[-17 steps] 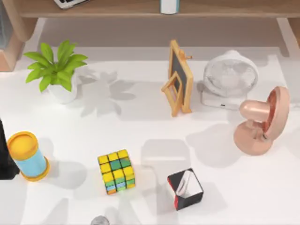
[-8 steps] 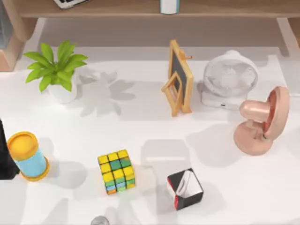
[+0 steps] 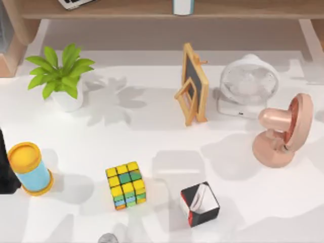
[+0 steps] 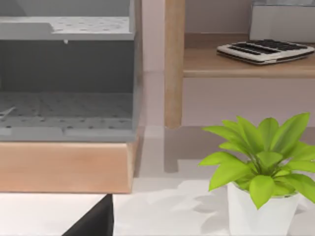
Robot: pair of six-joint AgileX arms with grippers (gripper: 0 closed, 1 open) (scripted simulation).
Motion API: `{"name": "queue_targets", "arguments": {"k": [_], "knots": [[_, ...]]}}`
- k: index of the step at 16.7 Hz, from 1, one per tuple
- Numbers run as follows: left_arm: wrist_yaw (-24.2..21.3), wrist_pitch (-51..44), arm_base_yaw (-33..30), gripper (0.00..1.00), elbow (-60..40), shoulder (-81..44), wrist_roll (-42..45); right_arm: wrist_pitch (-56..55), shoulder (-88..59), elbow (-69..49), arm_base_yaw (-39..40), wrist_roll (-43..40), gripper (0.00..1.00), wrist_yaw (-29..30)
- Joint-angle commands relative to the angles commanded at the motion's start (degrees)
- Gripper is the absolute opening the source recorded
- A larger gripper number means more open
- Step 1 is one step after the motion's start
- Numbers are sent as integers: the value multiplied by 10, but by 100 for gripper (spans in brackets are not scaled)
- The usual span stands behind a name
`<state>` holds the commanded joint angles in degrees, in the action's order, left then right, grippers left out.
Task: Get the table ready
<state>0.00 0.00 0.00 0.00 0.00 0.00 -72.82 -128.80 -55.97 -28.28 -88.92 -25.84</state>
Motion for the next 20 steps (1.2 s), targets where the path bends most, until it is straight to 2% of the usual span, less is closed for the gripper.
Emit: {"name": "queue_targets", "arguments": {"k": [5, 12, 17, 20], "knots": [[0, 0, 0, 100, 0, 0, 0, 9, -6, -5, 3, 0, 0, 2], [0, 0, 0, 100, 0, 0, 0, 82, -63, -148, 29, 1, 0, 30], [0, 0, 0, 100, 0, 0, 0, 90, -71, -159, 35, 0, 0, 36], [0, 0, 0, 100, 0, 0, 0, 90, -71, -159, 35, 0, 23, 36]]}}
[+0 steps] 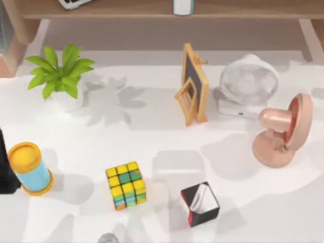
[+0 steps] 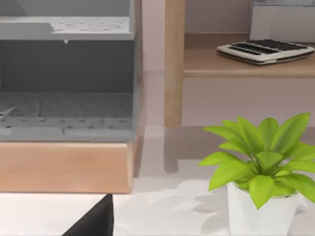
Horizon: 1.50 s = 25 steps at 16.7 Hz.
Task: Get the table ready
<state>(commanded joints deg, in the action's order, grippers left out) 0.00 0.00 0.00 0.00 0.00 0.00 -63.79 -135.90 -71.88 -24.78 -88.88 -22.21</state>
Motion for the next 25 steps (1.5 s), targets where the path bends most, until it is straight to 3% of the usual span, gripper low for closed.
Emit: {"name": "queue_targets", "arguments": {"k": [10, 21, 25], "knots": [[0, 0, 0, 100, 0, 0, 0, 0, 0, 0, 0, 0, 98, 0], [0, 0, 0, 100, 0, 0, 0, 8, -2, 20, -5, 6, 100, 2], [0, 0, 0, 100, 0, 0, 0, 47, 82, 62, 13, 60, 100, 14]]}}
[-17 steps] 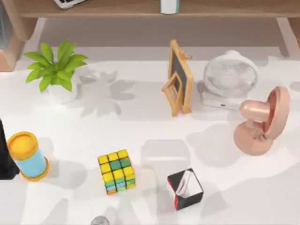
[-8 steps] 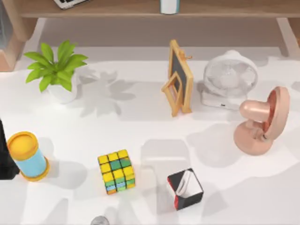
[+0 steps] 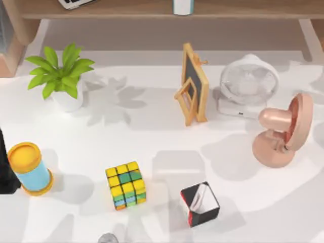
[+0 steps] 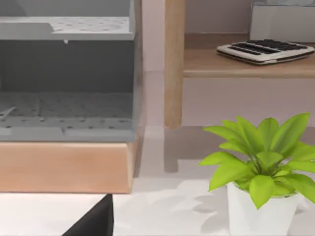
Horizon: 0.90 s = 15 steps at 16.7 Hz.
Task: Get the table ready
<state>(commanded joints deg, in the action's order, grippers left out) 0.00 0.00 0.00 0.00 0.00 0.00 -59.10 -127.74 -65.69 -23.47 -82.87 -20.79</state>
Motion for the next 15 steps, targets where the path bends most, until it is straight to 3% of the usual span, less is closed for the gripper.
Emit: {"name": "queue_targets", "arguments": {"k": [6, 15], "knots": [[0, 0, 0, 100, 0, 0, 0, 132, 300, 147, 54, 184, 100, 45], [0, 0, 0, 100, 0, 0, 0, 402, 924, 447, 160, 562, 100, 140]]}}
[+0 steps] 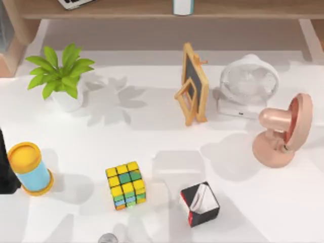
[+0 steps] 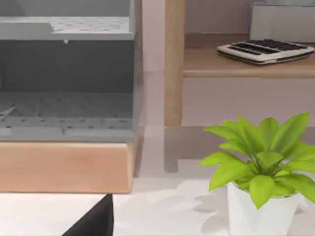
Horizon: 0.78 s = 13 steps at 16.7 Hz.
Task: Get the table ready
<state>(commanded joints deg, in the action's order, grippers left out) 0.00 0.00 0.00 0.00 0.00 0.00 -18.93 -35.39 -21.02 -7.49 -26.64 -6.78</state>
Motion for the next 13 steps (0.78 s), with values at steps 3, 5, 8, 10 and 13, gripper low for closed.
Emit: {"name": "queue_targets", "arguments": {"k": [3, 5, 8, 10, 13], "knots": [[0, 0, 0, 100, 0, 0, 0, 81, 167, 90, 32, 114, 100, 29], [0, 0, 0, 100, 0, 0, 0, 126, 250, 140, 50, 177, 100, 45], [0, 0, 0, 100, 0, 0, 0, 173, 329, 193, 69, 244, 100, 62], [0, 0, 0, 100, 0, 0, 0, 188, 352, 209, 74, 264, 100, 67], [0, 0, 0, 100, 0, 0, 0, 189, 354, 210, 75, 266, 100, 68]]}}
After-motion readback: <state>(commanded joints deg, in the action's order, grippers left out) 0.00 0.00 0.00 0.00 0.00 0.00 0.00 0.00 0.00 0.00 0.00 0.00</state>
